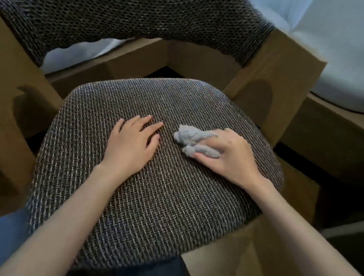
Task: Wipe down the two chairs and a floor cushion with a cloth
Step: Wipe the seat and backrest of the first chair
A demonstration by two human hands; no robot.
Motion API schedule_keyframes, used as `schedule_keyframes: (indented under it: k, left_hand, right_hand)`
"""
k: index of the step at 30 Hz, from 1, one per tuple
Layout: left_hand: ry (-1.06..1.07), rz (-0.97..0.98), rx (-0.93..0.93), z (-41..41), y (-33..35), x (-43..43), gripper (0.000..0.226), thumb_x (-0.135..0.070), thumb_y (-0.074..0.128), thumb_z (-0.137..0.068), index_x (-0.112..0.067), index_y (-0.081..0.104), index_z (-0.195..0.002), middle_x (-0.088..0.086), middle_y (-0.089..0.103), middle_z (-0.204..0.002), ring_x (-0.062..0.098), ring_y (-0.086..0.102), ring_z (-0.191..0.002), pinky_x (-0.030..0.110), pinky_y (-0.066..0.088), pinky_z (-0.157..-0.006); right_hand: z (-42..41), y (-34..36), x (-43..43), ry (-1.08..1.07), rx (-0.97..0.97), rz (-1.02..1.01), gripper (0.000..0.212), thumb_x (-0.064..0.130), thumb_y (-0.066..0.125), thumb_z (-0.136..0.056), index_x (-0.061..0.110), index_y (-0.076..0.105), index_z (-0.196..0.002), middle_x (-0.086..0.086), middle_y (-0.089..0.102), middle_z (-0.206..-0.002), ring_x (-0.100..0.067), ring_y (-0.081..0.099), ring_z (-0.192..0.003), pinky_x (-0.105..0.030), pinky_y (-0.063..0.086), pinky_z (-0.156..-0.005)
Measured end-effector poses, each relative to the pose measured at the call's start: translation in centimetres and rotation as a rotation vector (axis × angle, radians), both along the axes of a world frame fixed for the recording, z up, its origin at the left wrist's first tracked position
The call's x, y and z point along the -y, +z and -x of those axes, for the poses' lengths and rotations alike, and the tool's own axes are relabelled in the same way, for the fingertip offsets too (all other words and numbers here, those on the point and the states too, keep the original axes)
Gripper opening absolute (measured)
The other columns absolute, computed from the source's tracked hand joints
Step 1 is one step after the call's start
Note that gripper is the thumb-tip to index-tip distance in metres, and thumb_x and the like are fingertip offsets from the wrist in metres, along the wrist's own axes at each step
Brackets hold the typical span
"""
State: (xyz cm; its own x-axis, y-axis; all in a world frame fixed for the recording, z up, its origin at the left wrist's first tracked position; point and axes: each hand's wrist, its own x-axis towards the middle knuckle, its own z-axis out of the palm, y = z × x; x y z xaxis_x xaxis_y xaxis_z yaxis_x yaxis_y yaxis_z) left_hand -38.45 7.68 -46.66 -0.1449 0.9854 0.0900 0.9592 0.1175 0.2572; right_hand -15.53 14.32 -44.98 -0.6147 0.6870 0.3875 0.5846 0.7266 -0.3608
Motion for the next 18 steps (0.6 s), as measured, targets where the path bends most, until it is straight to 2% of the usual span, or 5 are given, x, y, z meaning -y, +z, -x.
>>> schedule_keyframes:
  k: [4,7,9,13,18]
  left_hand:
    - [0.004,-0.017,0.003,-0.1,0.2,0.3,0.045,-0.043,0.028,-0.101,-0.034,0.037,-0.144,-0.002,0.032,-0.154,0.019,0.025,-0.143,0.044,0.011,-0.118]
    - [0.005,-0.018,0.013,-0.1,0.3,0.5,0.045,-0.042,0.029,-0.101,-0.033,0.038,-0.145,-0.001,0.032,-0.154,0.02,0.025,-0.143,0.044,0.01,-0.118]
    - [-0.028,0.012,0.046,0.3,0.5,0.5,0.045,-0.042,0.031,-0.101,-0.033,0.036,-0.145,-0.002,0.03,-0.155,0.02,0.022,-0.144,0.045,0.01,-0.118]
    - [-0.057,0.023,0.043,2.3,0.9,1.1,0.046,-0.045,0.035,-0.1,-0.032,0.04,-0.143,-0.005,0.032,-0.154,0.017,0.026,-0.143,0.044,0.019,-0.114]
    - [0.063,0.023,-0.03,2.9,0.5,1.9,0.047,-0.051,0.028,-0.099,-0.039,0.036,-0.144,-0.007,0.03,-0.155,0.015,0.021,-0.144,0.047,0.007,-0.117]
  right_hand:
    - [-3.4,0.3,5.6,-0.017,-0.09,-0.028,0.031,0.055,0.064,-0.081,0.027,0.077,-0.083,0.005,0.071,-0.091,-0.017,0.056,-0.075,-0.038,0.048,-0.059]
    - [-3.5,-0.1,8.9,0.015,-0.192,-0.041,0.035,0.056,0.063,-0.082,0.024,0.077,-0.079,0.005,0.072,-0.089,-0.011,0.055,-0.074,-0.035,0.047,-0.059]
    - [-2.4,-0.5,9.9,0.054,-0.186,-0.067,0.032,0.053,0.066,-0.082,0.023,0.077,-0.078,0.004,0.072,-0.089,-0.009,0.055,-0.076,-0.032,0.047,-0.06]
    - [0.0,-0.6,7.8,0.027,-0.092,-0.106,0.029,0.05,0.069,-0.079,0.022,0.076,-0.081,0.002,0.069,-0.088,-0.016,0.056,-0.075,-0.033,0.05,-0.059]
    - [6.2,-0.4,0.2,-0.032,0.025,-0.082,0.03,0.05,0.07,-0.081,0.024,0.076,-0.094,0.002,0.07,-0.098,-0.019,0.058,-0.085,-0.033,0.051,-0.068]
